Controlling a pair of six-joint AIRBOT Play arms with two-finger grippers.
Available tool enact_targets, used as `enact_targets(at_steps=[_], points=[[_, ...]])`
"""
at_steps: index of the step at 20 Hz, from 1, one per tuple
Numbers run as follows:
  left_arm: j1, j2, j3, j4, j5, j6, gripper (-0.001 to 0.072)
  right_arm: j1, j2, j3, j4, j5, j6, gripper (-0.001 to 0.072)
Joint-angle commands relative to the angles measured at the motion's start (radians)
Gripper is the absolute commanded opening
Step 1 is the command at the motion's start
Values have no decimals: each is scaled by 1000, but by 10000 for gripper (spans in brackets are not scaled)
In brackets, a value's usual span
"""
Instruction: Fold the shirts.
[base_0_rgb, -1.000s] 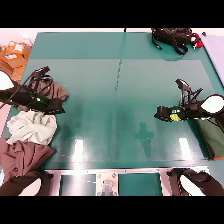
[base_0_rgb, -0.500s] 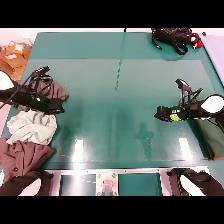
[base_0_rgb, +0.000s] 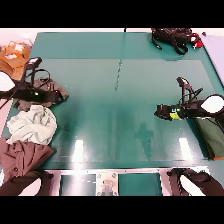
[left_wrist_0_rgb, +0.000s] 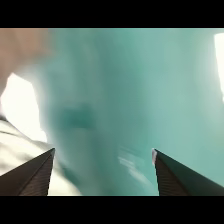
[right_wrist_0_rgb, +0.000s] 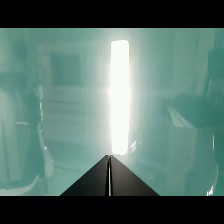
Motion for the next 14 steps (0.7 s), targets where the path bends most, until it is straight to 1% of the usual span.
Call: enact_targets(at_steps=[1, 2, 5, 7, 10, 11, 12, 13, 14], points=[[6, -42, -1, 359, 205, -30, 720, 1, -16, -1, 0, -62, 0, 130], [21, -79, -1, 392, 239, -28, 720, 1, -26, -1, 0, -81, 0, 153], [105, -242, 0, 399, 312, -14, 720, 1, -46, 0, -2, -124, 0, 153], [167, -348, 0, 398, 352, 19, 720, 0, -53, 0, -3, -150, 0, 153], [219, -446, 0, 397, 424, 32, 720, 0, -53, 0, -3, -166, 0, 152], [219, -459, 0, 396, 459, 33, 664, 0, -53, 0, -3, -167, 0, 152], [218, -465, 5, 394, 489, 33, 335, 0, -53, 0, -3, -167, 0, 150], [216, -465, 17, 385, 492, 37, 35, 0, -53, 0, -3, -166, 0, 129], [212, -465, 47, 361, 470, 37, 24, 0, -53, 0, -2, -165, 0, 85]])
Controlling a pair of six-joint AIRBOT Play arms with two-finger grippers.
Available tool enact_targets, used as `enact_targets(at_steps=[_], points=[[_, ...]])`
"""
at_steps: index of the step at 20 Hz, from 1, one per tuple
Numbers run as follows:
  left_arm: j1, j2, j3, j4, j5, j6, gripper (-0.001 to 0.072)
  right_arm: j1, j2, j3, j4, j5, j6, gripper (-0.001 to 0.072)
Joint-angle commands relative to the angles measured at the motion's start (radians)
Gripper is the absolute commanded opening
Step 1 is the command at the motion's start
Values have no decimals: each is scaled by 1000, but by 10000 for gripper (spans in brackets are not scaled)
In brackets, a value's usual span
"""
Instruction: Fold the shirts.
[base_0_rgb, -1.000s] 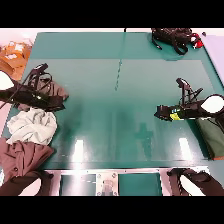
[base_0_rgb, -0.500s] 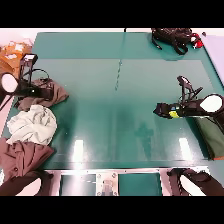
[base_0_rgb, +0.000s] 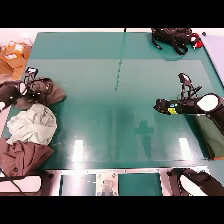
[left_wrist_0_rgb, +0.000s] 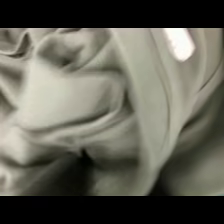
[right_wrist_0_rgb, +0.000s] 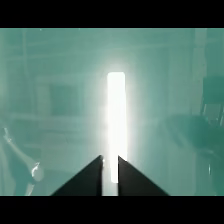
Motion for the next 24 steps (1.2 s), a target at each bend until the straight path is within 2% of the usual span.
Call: enact_targets(at_steps=[1, 4, 7, 12, 15, 19, 23, 24], points=[[7, -31, 72, -54, -6, 21, 24, 0, -2, 0, 1, -8, 0, 43], [-18, -2, 272, -175, -194, 129, 23, -8, -1, 7, 2, 2, 0, 41], [-106, 69, 483, -267, -330, 137, 23, -64, -1, 30, 2, 43, 0, 15], [-358, 147, 653, -543, -465, 140, 23, -205, -1, 82, 2, 109, -8, 15], [-536, 132, 641, -662, -470, 139, 23, -243, -1, 101, 2, 117, -8, 15], [-732, 67, 634, -718, -474, 128, 24, -244, -1, 105, 2, 148, -8, 15], [-761, -7, 631, -679, -550, 95, 24, -244, -1, 105, 2, 163, -7, 16], [-761, -23, 624, -635, -587, 80, 24, -244, -2, 105, 3, 164, -7, 52]])
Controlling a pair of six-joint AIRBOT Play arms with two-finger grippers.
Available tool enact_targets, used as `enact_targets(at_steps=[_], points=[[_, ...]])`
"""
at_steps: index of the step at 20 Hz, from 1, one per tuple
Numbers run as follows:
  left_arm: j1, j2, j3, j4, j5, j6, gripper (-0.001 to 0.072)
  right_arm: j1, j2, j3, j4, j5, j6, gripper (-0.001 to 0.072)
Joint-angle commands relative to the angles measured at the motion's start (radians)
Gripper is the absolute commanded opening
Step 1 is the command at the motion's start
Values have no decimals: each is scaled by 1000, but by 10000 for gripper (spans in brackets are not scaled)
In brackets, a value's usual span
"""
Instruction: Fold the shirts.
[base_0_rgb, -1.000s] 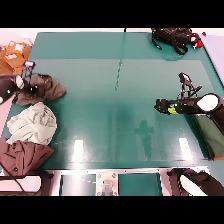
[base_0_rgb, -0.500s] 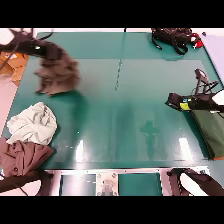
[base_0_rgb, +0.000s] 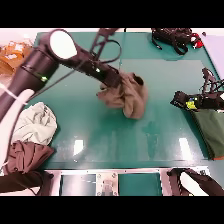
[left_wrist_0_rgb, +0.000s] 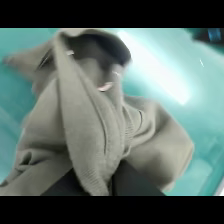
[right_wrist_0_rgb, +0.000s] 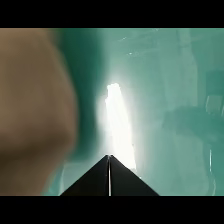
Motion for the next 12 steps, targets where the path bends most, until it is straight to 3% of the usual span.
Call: enact_targets(at_steps=[1, 2, 3, 4, 5, 9, 12], points=[[-32, -60, -22, 98, -111, -55, 25, -3, -2, 1, 0, 16, 0, 147], [-32, -71, -40, 143, -142, -69, 83, -2, -5, 2, 0, 16, 0, 186], [-32, -76, -60, 194, -167, -77, 479, -3, -9, 2, -2, 15, 0, 230], [-30, -76, -74, 254, -178, -110, 677, -3, -17, 2, -1, 8, 0, 338], [-21, -76, -73, 303, -188, -121, 673, -3, -31, 3, 0, -5, 0, 422], [109, -74, -78, 287, -221, -147, 674, -3, -179, 49, 1, -29, -27, 432], [189, -74, -149, 138, -183, -141, 675, -3, -348, 134, 45, -28, -58, 432]])
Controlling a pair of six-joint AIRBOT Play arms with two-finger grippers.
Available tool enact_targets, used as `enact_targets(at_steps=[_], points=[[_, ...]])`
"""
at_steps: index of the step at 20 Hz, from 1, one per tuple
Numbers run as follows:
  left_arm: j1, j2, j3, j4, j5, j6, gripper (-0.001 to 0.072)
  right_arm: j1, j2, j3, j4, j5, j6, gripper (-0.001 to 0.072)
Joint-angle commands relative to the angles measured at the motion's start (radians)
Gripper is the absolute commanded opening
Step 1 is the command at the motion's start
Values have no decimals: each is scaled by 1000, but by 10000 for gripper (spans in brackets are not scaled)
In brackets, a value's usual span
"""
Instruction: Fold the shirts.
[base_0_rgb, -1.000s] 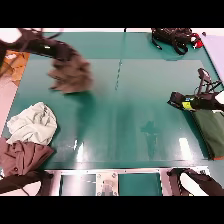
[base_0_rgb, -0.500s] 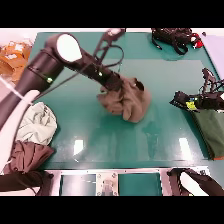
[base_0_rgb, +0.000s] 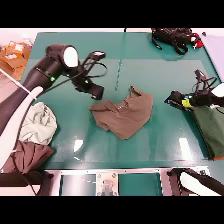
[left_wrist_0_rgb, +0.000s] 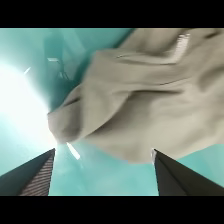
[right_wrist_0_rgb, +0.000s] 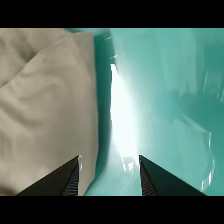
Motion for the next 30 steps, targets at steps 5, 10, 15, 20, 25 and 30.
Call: enact_targets(at_steps=[5, 10, 15, 20, 25, 30], points=[[68, -58, -250, -226, 283, 80, 674, 2, -382, 223, 243, -2, -164, 432], [68, -185, -256, -322, 426, 100, 673, 19, -516, 276, 440, -3, -235, 431], [69, -182, -253, -397, 435, 150, 25, 59, -579, 278, 484, -1, -257, 15], [77, -102, -115, -326, 260, 114, 23, 22, -459, 343, 490, 106, -288, 13], [77, 211, 73, -54, 213, -45, 24, -98, -100, 463, 490, 171, -286, 13], [76, 519, 167, -33, 190, -51, 24, -194, 290, 541, 489, 184, -285, 14]])
